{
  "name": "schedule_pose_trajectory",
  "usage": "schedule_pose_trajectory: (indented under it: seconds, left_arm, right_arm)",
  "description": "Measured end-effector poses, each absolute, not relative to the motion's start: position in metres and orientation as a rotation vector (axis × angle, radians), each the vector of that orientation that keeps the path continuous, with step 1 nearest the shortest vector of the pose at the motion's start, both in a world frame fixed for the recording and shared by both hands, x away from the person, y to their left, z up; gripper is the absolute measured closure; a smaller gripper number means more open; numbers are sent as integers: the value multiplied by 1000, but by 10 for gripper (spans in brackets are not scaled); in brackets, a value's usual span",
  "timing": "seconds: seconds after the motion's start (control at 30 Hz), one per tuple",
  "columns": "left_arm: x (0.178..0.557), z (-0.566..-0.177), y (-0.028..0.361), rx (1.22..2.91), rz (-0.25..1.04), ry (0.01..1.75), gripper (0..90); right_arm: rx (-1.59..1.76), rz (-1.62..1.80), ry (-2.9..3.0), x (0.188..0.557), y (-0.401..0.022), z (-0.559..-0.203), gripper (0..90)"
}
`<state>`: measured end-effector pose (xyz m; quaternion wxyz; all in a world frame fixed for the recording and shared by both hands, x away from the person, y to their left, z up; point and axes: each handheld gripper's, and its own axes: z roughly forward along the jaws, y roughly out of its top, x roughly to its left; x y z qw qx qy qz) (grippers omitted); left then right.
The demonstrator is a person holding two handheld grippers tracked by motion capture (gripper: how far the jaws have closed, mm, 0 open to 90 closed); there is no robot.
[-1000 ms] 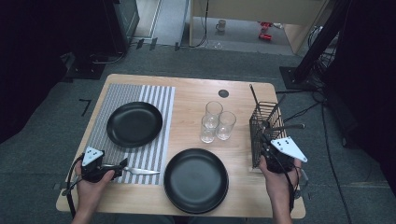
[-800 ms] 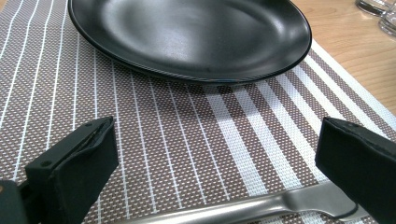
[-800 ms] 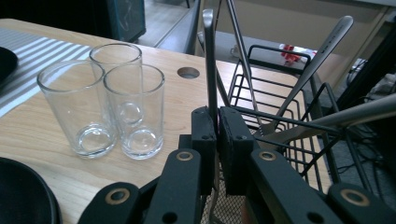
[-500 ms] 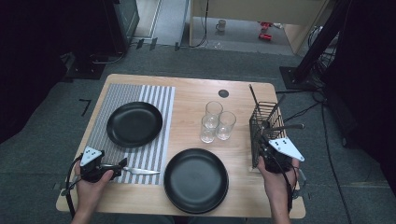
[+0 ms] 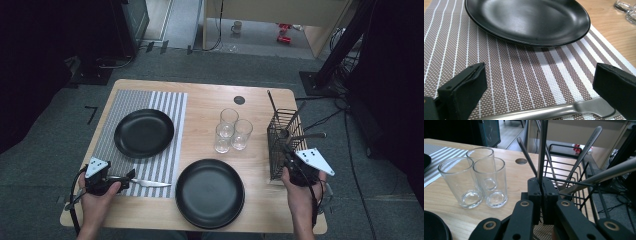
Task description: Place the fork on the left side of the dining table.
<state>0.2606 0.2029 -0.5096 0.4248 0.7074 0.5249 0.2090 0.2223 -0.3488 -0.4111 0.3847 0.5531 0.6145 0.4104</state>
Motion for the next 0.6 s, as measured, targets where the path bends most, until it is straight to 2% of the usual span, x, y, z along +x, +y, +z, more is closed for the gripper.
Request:
schedule_pose_trajectory:
  seconds: [0.6]
  left_arm:
    - [255,-490,177,1774,529,1270,0]
  right_arm:
    - [1369,1156,1518,215,-359,-380,882]
